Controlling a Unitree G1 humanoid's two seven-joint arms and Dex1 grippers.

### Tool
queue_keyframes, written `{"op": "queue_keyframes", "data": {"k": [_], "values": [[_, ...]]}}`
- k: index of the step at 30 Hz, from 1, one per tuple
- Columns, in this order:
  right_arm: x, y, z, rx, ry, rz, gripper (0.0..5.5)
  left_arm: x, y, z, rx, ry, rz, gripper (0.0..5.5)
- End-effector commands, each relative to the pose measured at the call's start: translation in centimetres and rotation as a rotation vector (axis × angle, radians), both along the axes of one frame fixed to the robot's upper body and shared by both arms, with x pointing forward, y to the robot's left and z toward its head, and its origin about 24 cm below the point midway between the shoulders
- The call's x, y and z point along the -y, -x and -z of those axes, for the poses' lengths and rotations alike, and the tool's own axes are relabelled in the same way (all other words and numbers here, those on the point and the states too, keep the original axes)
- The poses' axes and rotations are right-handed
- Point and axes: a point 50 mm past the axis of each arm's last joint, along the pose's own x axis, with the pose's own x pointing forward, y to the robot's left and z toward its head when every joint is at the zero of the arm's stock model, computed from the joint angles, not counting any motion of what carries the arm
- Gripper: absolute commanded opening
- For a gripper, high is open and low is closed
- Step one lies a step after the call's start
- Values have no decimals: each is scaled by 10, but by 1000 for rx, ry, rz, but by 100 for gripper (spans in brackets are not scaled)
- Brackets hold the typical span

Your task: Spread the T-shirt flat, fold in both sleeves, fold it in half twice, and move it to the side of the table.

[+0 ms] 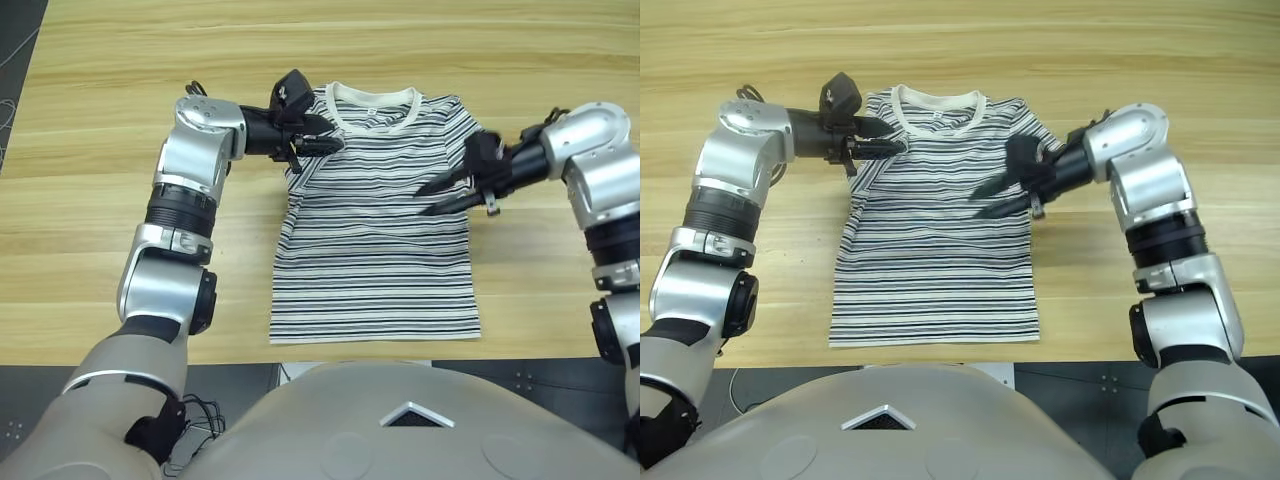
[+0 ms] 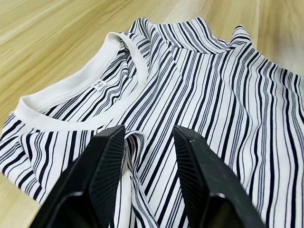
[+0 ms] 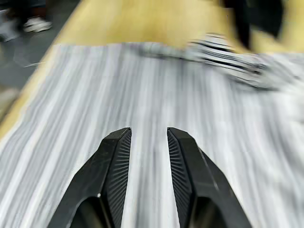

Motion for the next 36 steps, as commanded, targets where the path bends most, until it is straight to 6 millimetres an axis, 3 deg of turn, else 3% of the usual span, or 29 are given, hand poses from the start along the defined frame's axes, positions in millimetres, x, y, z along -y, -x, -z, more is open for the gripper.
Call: {"op": "queue_keyframes", "data": {"k": [1, 3, 5, 11, 16, 21, 36], "values": [[50, -48, -30, 32, -79, 533, 140, -41, -3, -37, 155, 82, -114, 188], [62, -53, -22, -46, -98, 669, 172, -62, -5, -51, 200, 109, -210, 191], [59, -54, -3, -94, -78, 733, 210, -77, -3, -62, 238, 107, -264, 191], [51, -50, 27, -134, -24, 772, 314, -80, -1, -65, 259, 81, -291, 191], [45, -45, 47, -155, 8, 805, 318, -82, 1, -61, 248, 76, -310, 191], [55, -44, 49, -135, 14, 894, 318, -84, 3, -61, 246, 74, -312, 191], [76, -19, 85, -111, 340, 868, 318, -83, 6, -63, 248, 66, -308, 191]]}}
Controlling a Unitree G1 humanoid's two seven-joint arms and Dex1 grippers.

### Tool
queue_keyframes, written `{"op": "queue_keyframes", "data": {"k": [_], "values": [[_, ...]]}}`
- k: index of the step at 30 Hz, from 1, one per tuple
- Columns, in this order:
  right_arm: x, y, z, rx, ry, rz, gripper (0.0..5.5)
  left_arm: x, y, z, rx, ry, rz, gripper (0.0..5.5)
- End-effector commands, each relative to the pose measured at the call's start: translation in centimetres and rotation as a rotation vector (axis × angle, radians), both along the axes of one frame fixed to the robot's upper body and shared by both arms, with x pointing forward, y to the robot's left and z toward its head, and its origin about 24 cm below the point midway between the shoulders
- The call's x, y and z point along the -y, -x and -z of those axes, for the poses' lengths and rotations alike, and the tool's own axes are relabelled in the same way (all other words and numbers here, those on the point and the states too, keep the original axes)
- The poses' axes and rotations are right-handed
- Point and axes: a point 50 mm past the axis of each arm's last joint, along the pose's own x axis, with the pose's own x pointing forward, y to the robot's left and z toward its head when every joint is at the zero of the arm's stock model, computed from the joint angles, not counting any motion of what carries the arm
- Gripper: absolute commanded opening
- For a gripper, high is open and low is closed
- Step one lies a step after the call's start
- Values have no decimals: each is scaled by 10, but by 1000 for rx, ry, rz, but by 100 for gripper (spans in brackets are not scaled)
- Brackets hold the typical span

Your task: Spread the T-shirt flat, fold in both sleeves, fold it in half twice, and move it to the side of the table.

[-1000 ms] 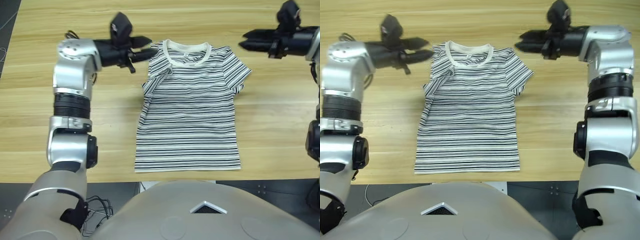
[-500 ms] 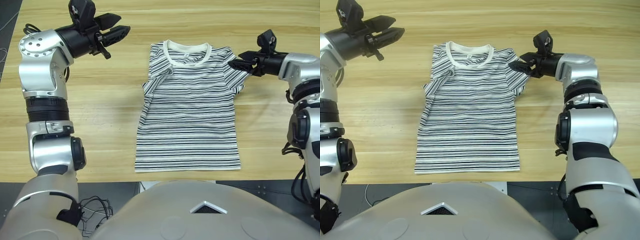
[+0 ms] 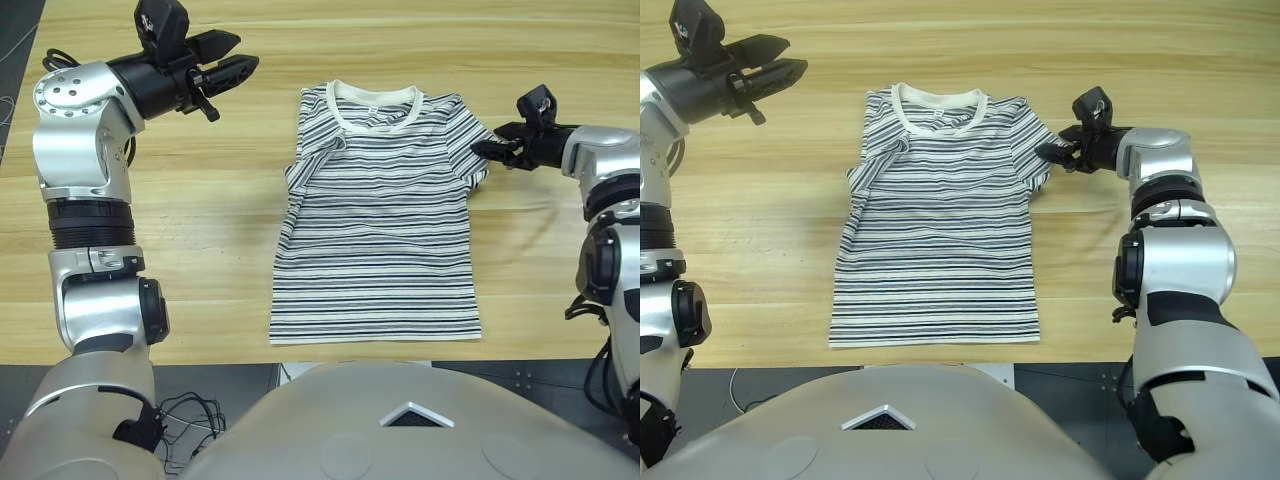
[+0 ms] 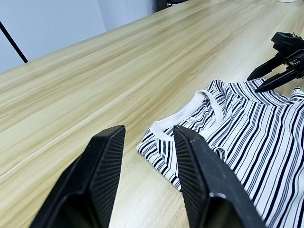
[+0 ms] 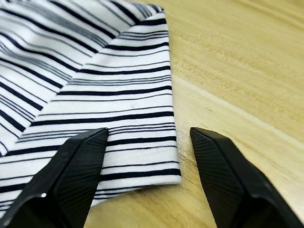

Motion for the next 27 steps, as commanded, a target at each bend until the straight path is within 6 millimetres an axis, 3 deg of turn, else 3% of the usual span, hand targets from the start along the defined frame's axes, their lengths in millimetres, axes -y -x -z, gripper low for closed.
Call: {"op": "queue_keyframes", "data": {"k": [1, 9, 27], "values": [[10, 15, 19, -81, 79, 1, 318, -2, 2, 3, -11, -16, -16, 191], [8, 19, 25, -101, 78, 2, 318, -2, 3, 7, -20, -17, -23, 191], [1, 8, 14, -47, 61, 2, 16, -3, 2, 5, -11, -29, -29, 191]]}}
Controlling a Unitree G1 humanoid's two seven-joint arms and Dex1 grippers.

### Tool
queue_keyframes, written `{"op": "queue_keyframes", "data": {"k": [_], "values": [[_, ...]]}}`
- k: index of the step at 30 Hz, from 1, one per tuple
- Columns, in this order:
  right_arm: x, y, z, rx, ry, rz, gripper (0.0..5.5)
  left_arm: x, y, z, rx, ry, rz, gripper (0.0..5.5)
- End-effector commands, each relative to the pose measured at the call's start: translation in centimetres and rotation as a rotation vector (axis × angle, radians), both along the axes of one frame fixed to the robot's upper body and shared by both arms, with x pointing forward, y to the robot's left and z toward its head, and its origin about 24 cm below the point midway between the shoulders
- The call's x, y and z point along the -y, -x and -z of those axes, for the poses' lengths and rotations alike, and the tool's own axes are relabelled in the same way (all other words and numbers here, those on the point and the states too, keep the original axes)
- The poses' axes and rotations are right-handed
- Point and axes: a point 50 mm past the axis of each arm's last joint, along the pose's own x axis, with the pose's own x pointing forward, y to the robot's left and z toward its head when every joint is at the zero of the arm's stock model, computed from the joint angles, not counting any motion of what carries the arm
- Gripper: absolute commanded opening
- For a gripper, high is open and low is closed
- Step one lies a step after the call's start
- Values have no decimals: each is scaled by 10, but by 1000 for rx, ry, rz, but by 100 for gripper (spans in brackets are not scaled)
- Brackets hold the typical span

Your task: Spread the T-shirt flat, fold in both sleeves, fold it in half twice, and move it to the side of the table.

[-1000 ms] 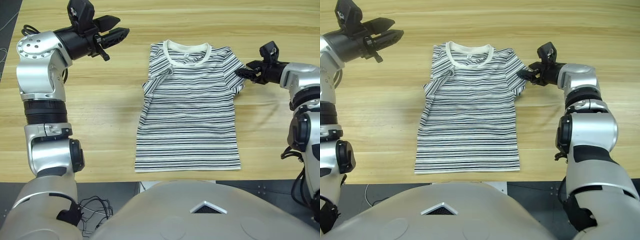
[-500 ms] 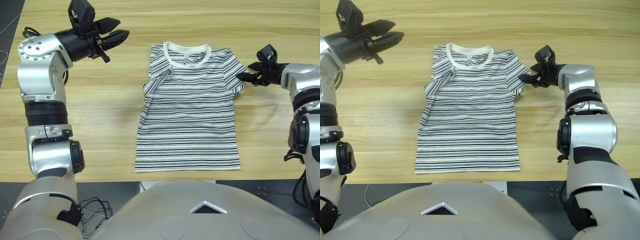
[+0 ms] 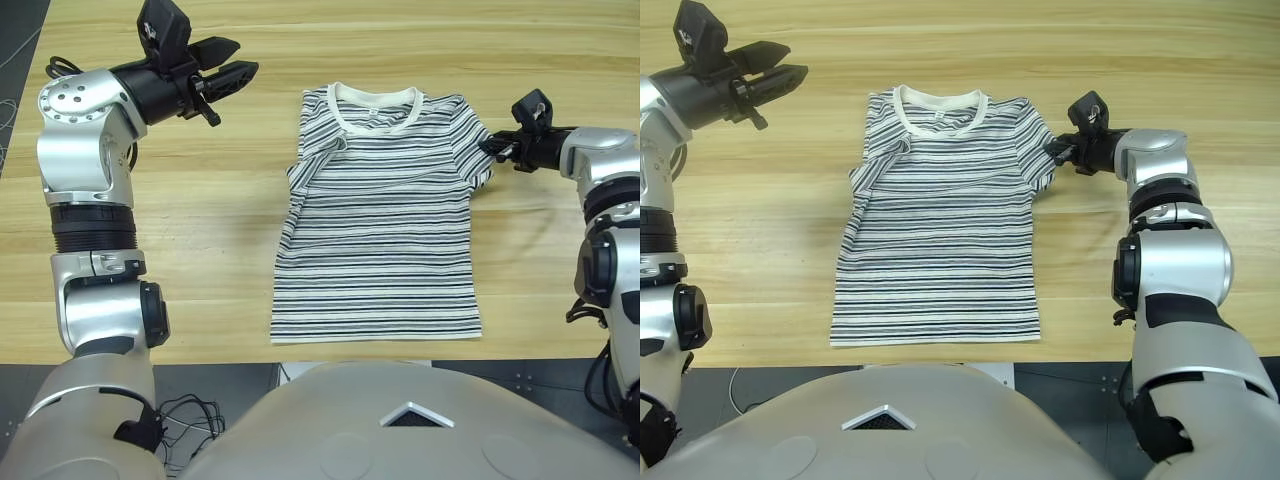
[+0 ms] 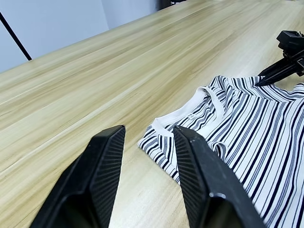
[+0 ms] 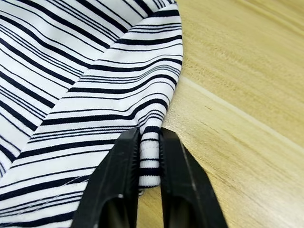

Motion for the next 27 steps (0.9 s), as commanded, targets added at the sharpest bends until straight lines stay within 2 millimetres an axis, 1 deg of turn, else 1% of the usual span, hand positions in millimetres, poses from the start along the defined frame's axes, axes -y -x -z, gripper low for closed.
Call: {"op": "queue_keyframes", "data": {"k": [1, 6, 11, 13, 15, 21, 27], "values": [[2, 6, 10, -49, 33, 16, 12, -2, 0, -1, 4, -22, -10, 191], [-3, -1, 1, -7, 44, -20, 12, -1, 0, -3, 7, -22, -5, 191], [-9, -13, -16, 60, 25, -47, 12, 0, 0, -3, 8, -23, -2, 191], [-10, -15, -20, 84, 53, -69, 12, 0, 0, -3, 9, -24, -1, 191], [-12, -17, -22, 109, 105, -104, 12, 1, 0, -3, 10, -22, 0, 191], [-22, -18, -22, 139, 146, -203, 12, 2, 0, -3, 11, -21, 4, 191], [-41, -20, -26, 175, 126, -316, 12, 4, 0, -3, 14, -19, 9, 191]]}}
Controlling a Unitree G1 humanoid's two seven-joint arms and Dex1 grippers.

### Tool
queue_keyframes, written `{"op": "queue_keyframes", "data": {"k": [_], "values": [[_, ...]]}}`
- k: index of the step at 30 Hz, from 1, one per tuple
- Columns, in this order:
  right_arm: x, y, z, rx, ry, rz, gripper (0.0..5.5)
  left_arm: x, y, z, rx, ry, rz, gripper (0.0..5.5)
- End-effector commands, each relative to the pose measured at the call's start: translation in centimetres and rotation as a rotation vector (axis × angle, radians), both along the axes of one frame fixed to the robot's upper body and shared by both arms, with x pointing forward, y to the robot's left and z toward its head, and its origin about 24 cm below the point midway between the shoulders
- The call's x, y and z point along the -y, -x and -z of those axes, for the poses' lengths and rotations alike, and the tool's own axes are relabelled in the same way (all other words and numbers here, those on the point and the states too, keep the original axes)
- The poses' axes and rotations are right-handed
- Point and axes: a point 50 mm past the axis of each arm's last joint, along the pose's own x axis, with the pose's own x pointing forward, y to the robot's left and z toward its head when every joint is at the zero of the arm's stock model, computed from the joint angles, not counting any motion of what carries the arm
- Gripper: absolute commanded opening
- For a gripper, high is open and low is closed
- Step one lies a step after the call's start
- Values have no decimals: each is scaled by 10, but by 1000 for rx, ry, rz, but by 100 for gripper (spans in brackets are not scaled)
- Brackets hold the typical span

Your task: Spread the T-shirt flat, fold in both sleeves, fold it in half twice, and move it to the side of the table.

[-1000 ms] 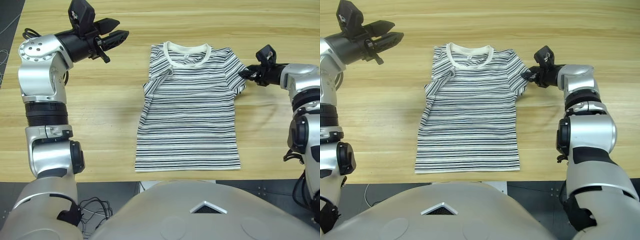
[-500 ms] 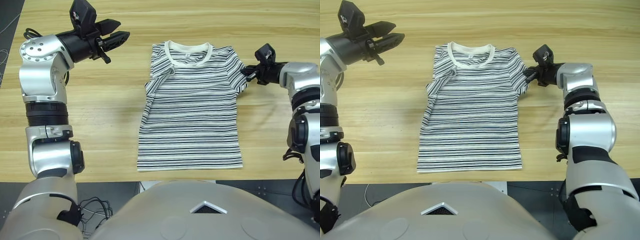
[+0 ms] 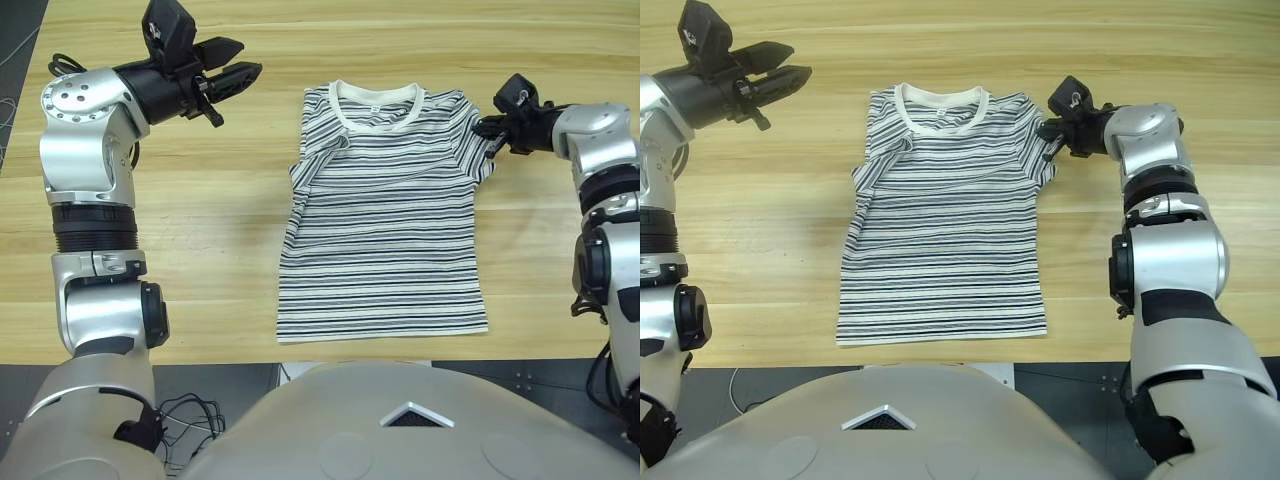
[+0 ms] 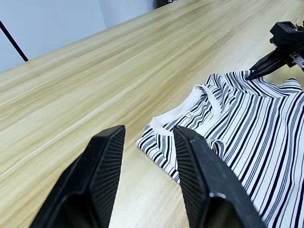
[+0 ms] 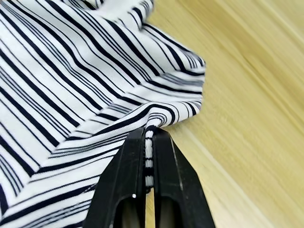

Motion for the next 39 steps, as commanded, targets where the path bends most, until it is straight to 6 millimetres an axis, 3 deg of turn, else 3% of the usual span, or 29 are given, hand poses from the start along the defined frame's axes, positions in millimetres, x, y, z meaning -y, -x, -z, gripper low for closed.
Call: {"op": "queue_keyframes", "data": {"k": [1, 7, 14, 25, 33, 39], "values": [[-17, -4, -7, 27, -11, -97, 12, 0, 0, -2, 5, -8, -5, 191], [-38, -2, -12, 45, -26, -202, 12, 2, 0, -2, 5, -9, 0, 191], [-58, 6, -5, 23, -33, -276, 12, 3, -1, -3, 7, -10, 5, 191], [-69, 17, 6, -4, 1, -315, 12, 5, -1, -5, 10, -9, 11, 191], [-80, 17, 7, -10, -48, -327, 152, 5, 0, -4, 10, -5, 9, 191], [-83, 24, -1, -55, -120, -389, 152, 5, 0, -5, 13, -2, 10, 191]]}}
